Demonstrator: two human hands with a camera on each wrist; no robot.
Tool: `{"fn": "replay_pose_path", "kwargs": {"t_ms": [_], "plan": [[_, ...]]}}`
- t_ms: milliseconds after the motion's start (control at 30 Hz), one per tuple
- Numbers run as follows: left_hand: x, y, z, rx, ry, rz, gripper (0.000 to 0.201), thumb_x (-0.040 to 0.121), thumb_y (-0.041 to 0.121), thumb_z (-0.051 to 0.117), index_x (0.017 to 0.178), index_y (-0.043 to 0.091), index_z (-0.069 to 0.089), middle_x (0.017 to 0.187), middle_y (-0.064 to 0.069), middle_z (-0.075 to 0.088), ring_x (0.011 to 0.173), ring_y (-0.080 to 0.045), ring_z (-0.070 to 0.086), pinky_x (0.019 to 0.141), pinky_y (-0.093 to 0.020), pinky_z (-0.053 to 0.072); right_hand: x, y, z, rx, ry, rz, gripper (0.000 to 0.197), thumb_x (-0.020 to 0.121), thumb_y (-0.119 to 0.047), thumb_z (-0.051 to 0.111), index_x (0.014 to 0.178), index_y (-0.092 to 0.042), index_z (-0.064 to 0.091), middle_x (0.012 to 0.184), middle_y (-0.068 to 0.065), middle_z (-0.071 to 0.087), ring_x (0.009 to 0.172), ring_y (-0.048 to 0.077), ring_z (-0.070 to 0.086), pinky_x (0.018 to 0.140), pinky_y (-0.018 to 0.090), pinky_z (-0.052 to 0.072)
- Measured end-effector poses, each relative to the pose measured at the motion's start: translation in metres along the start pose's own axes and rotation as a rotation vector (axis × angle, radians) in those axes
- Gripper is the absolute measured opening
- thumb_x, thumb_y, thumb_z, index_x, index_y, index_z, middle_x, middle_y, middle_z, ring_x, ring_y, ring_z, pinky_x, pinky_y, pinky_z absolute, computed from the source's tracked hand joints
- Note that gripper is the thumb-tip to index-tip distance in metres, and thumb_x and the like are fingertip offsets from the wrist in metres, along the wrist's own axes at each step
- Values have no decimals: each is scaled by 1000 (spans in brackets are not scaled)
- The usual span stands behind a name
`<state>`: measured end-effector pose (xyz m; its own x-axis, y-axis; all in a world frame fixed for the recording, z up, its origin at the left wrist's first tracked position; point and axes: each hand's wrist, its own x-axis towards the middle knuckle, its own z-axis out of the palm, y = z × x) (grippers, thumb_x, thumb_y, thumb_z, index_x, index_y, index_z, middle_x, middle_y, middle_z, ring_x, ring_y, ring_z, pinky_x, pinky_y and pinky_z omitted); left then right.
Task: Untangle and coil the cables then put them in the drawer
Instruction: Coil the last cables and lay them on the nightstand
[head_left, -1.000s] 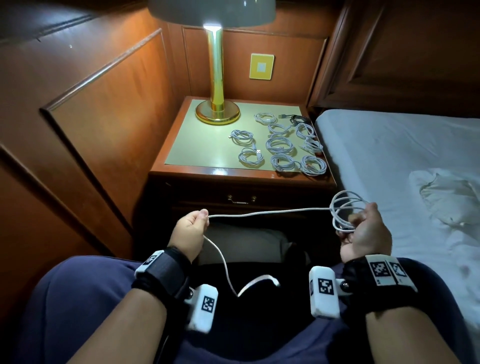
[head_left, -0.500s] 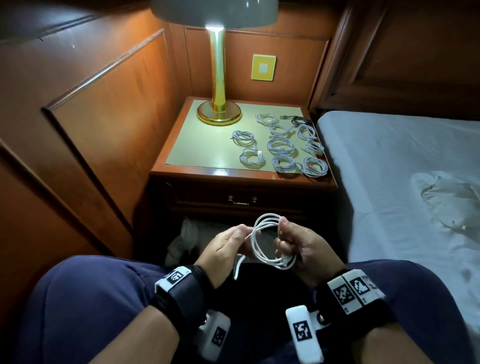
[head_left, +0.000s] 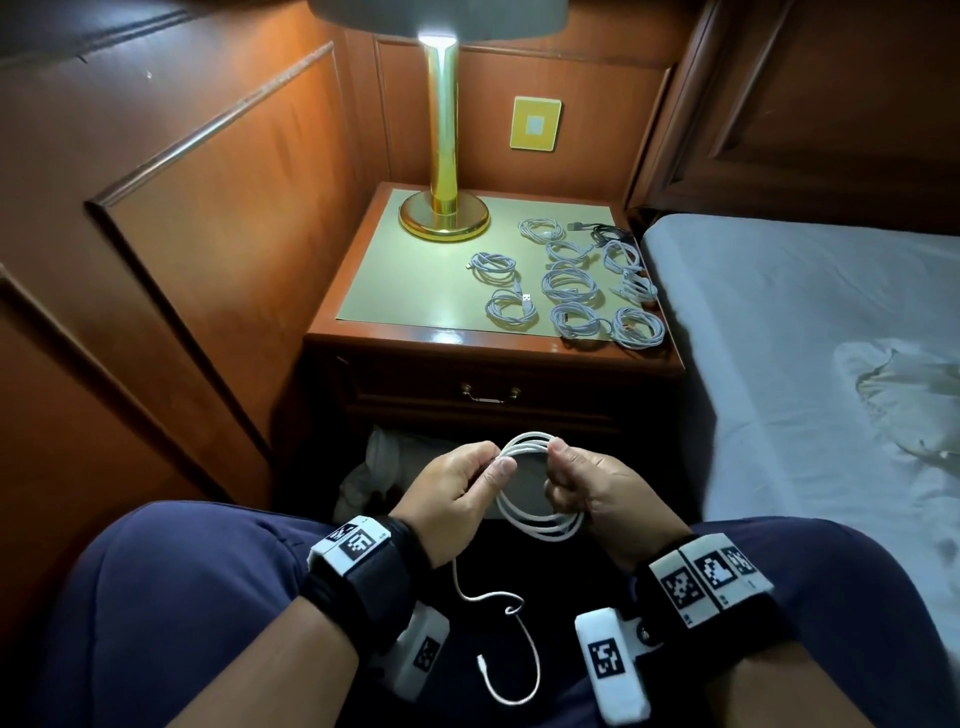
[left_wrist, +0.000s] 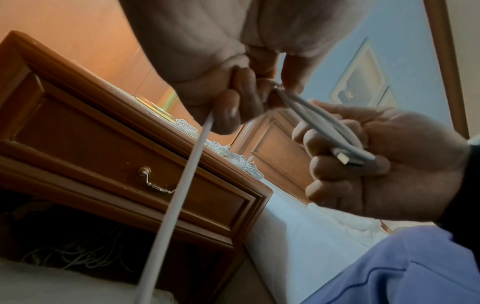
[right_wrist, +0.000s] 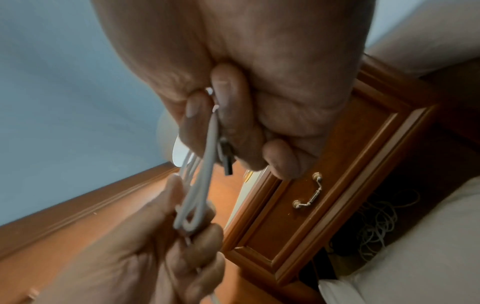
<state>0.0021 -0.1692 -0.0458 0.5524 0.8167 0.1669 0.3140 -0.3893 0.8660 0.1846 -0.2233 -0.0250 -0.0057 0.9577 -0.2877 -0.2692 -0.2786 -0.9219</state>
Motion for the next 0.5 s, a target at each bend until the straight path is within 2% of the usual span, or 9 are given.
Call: {"fn": "replay_pose_path", "kwargs": {"t_ms": [100, 167, 233, 300, 367, 433, 500], "plan": [[2, 1, -1, 13, 5, 1, 38, 103, 34, 47, 67, 21, 43, 59, 14, 39, 56, -3, 39, 56, -19, 32, 5, 7, -1, -138, 46, -39, 27, 105, -24, 42, 92, -4, 56, 57, -2, 42, 47, 3, 38, 47, 13, 33], [2, 1, -1, -2, 0, -18, 38, 104, 30, 48, 67, 18, 45, 59, 14, 39, 56, -3, 39, 56, -19, 32, 7, 9, -1, -198, 35, -67, 26, 105, -23, 41, 99, -3, 57, 56, -1, 44, 46, 3, 39, 47, 13, 33], [2, -1, -1, -9, 0, -22, 38, 104, 29, 49, 69, 12, 47, 60, 12, 39, 56, -3, 38, 56, -20, 33, 6, 8, 0, -219, 21, -84, 29, 103, -25, 41, 87, -6, 54, 53, -5, 43, 45, 3, 38, 47, 13, 32], [2, -2, 0, -13, 8, -18, 40, 104, 32, 48, 71, 9, 48, 61, 11, 39, 57, -4, 39, 56, -24, 35, 3, 4, 2, -174, -6, -63, 36, 104, -27, 39, 73, -10, 44, 51, -7, 39, 44, 4, 33, 45, 14, 30], [2, -3, 1, -5, 18, -14, 42, 102, 39, 45, 73, 9, 50, 61, 7, 43, 58, -6, 42, 59, -30, 39, 1, 2, 4, -108, -23, -28, 41, 106, -27, 36, 67, -14, 37, 51, -5, 33, 44, 6, 29, 44, 16, 26], [1, -4, 2, 14, 30, -5, 47, 99, 45, 41, 76, 7, 54, 64, -4, 51, 61, -16, 50, 63, -38, 44, 1, 1, 4, -45, -6, 1, 43, 104, -31, 40, 64, -16, 38, 53, -4, 30, 45, 8, 26, 46, 19, 21], [1, -3, 3, 18, 41, 1, 55, 98, 52, 38, 79, 4, 57, 69, -11, 58, 66, -24, 56, 67, -44, 45, 1, 3, 4, -1, 5, 21, 45, 99, -41, 49, 59, -21, 44, 55, -3, 28, 49, 11, 23, 52, 27, 14]]}}
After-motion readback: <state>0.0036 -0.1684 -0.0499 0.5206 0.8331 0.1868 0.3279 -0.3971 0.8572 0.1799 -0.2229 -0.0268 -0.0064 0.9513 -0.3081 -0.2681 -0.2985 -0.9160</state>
